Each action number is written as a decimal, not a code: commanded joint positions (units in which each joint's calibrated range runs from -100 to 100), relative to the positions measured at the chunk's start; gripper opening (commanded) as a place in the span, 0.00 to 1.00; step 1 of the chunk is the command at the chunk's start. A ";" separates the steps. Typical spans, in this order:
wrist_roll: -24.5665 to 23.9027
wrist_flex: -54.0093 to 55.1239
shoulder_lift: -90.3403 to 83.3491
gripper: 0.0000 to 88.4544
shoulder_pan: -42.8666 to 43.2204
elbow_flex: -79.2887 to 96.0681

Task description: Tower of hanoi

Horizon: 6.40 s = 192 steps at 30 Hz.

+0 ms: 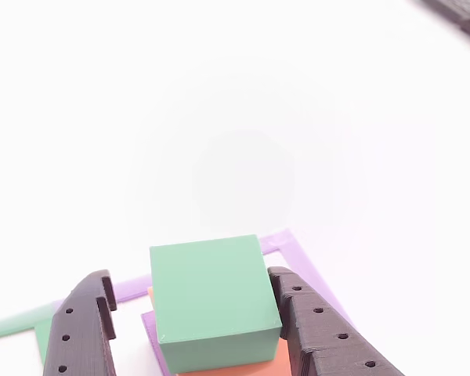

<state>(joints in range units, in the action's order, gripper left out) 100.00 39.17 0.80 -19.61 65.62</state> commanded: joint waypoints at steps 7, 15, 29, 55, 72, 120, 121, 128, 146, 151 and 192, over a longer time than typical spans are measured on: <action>0.00 0.54 -0.48 0.13 0.81 -0.24; 0.00 -3.43 -3.21 0.10 1.50 -0.24; 0.00 -38.88 -25.40 0.09 4.17 -8.69; 0.00 -128.56 -33.81 0.08 16.82 -81.02; 0.00 -129.21 -39.34 0.09 33.83 -72.76; 0.00 0.70 5.69 0.11 42.21 -2.33; 0.00 1.34 6.57 0.11 42.37 -2.70; 0.00 4.74 10.98 0.12 42.82 -4.15; 0.00 6.69 9.29 0.30 42.29 -4.42; 0.00 -4.97 -2.40 0.28 41.53 -4.06; 0.00 -104.44 -52.73 0.27 16.37 -33.05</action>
<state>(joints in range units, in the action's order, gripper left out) 100.00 -72.31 -46.48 -0.86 25.15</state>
